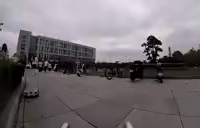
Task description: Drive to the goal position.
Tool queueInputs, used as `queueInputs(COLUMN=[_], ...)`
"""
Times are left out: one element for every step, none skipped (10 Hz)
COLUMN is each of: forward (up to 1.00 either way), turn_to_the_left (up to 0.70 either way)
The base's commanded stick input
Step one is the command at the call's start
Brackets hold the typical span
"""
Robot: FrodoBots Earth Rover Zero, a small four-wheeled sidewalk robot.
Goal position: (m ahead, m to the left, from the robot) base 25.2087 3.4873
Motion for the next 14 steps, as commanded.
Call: queueInputs(forward=[0.0,0.0,0.0,0.0,0.02,0.08,0.13,0.45,0.45,0.45,0.45,0.45,0.45,0.45], turn_to_the_left=[0.0,0.0,0.0,0.0,0.0,0.0,0.0,0.27,0.27,0.27,0.27,0.27,0.25,0.0])
